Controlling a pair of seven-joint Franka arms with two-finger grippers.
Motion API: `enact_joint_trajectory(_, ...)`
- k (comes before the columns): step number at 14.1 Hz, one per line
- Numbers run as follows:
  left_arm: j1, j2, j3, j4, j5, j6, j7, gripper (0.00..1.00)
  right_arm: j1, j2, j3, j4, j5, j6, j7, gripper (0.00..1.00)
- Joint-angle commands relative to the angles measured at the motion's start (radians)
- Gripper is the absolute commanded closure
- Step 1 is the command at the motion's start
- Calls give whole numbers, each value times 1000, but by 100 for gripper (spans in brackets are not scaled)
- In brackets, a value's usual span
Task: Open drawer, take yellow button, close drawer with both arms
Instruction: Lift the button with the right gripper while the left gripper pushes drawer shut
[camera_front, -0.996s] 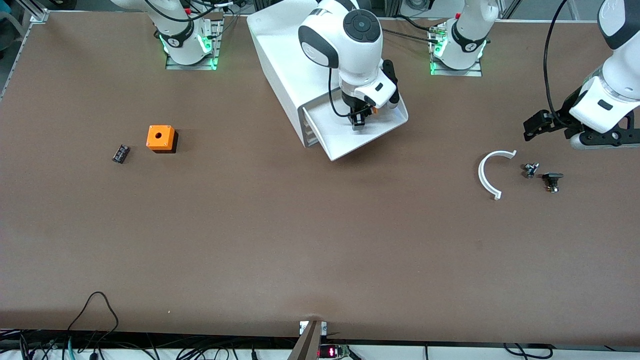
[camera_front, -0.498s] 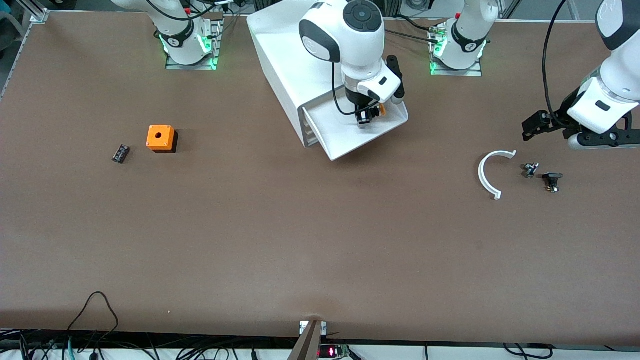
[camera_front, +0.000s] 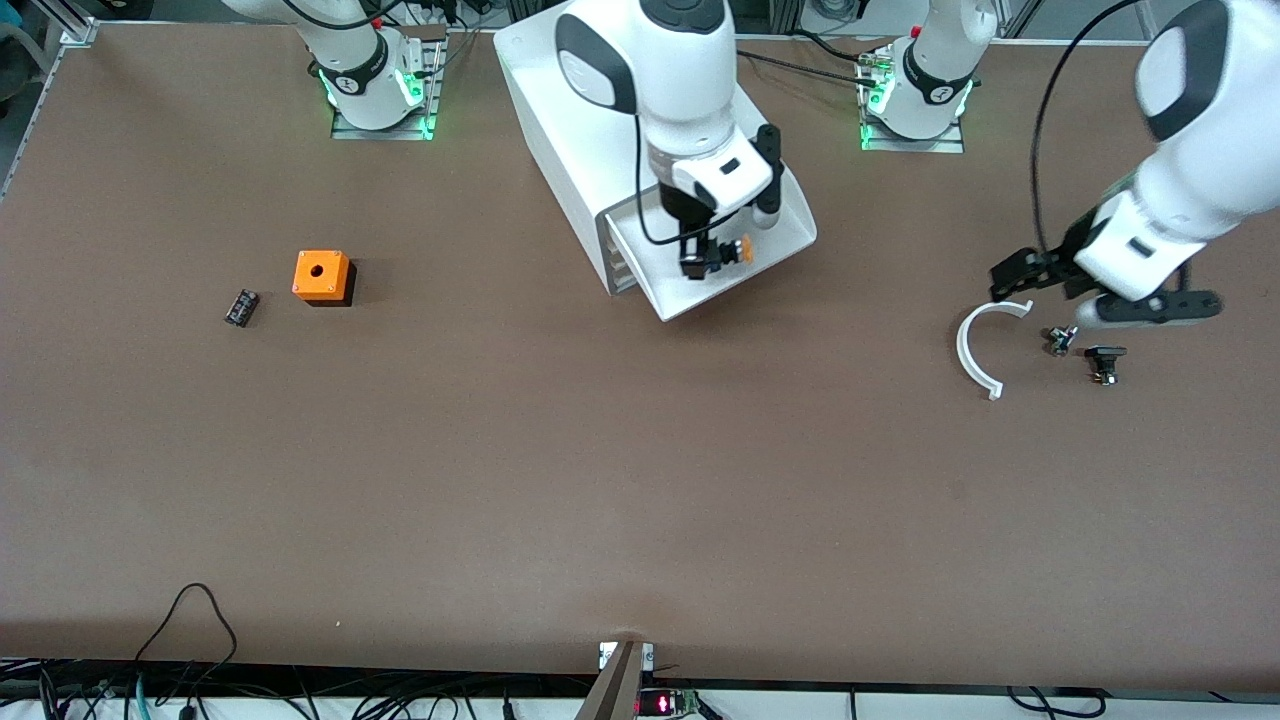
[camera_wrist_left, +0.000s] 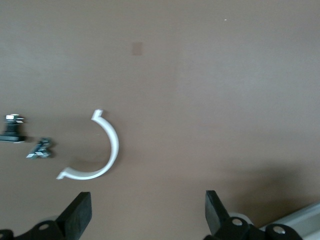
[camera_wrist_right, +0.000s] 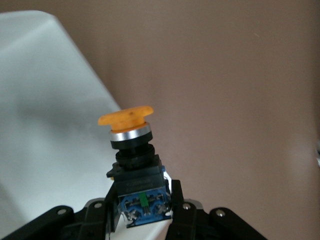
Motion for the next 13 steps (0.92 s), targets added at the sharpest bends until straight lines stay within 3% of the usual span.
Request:
enact_joint_trajectory(1,2,57,-113,-45,-18,112,-166,0,-2,-24,-65,-48,0,-3,125,71)
enact_joint_trajectory(6,0,88,-311,-200,-18,367,-507,0,-137,-122,-79,-220,2,-8,349,70)
enact_joint_trajectory(10,0,90,-406,-248,-22,378,-589,0,-308,-181,-72,-399,-1,-3,452,70)
enact_joint_trajectory(13,2,84,-521,-288,-45,377,-676,0,-423,-202,-71,-519,0,29,544,70)
